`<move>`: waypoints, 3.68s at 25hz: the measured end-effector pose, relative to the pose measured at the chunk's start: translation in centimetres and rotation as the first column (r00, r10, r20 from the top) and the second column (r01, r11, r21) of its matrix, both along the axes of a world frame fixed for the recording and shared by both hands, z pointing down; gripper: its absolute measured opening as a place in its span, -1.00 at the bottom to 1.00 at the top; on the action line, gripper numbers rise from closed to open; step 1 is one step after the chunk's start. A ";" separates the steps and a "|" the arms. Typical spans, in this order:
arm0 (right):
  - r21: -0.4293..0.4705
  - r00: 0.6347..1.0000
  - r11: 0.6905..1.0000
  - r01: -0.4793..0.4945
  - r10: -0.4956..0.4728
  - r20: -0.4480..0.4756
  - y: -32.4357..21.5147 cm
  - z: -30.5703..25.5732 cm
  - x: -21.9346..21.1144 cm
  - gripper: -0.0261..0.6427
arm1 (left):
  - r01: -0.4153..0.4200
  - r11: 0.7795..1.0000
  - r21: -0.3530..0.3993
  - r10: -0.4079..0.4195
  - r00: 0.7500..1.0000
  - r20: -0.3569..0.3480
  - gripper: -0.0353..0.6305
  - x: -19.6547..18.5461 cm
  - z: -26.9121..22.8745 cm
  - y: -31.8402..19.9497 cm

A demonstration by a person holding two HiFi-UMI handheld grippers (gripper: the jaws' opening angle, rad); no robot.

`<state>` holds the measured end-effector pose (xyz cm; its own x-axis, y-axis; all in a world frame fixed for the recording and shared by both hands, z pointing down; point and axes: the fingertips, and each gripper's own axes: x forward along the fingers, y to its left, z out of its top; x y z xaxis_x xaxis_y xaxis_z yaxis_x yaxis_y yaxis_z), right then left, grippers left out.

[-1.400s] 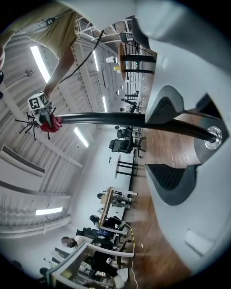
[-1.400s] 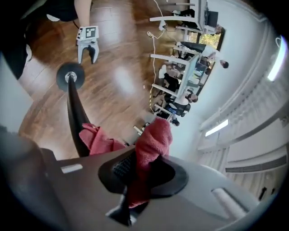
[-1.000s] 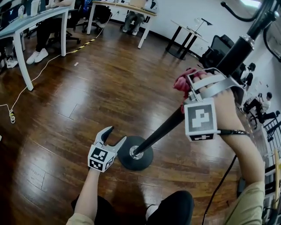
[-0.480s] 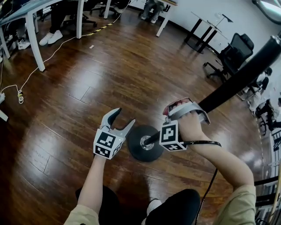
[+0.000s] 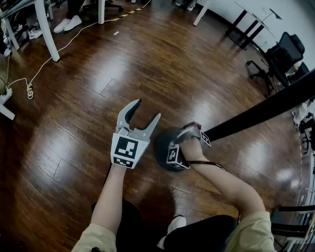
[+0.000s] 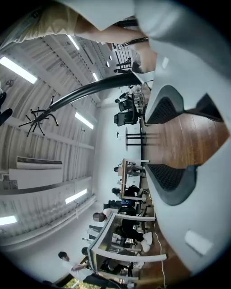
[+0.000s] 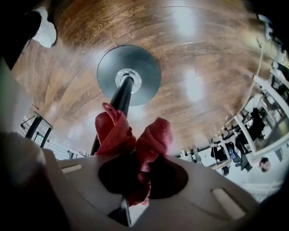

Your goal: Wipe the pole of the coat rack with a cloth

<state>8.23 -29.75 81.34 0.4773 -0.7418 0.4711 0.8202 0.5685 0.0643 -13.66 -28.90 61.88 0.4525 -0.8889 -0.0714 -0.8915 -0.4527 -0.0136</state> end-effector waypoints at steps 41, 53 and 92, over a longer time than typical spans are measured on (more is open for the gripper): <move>-0.620 0.386 0.784 0.038 0.560 0.733 13.0 9.6 -3.6 -0.78 | 0.001 0.996 -0.093 0.007 0.996 0.089 -0.12 1.0 0.2 2.7; -0.566 -0.744 0.817 0.105 0.442 0.500 10.2 -5.9 4.9 -0.78 | -0.098 0.991 -0.090 0.112 0.980 0.162 -0.12 4.5 -0.6 4.8; -0.229 -0.921 0.925 -0.304 -0.224 0.318 30.7 -90.3 1.3 -0.77 | -0.185 0.982 -0.021 0.185 0.983 -0.013 -0.14 6.7 -70.5 28.8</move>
<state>9.51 0.99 -8.92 -0.3288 -0.9378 -0.1115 -0.9439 0.3224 0.0718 -7.01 -0.12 -8.63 0.6087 -0.7912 -0.0588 -0.7923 -0.6101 0.0079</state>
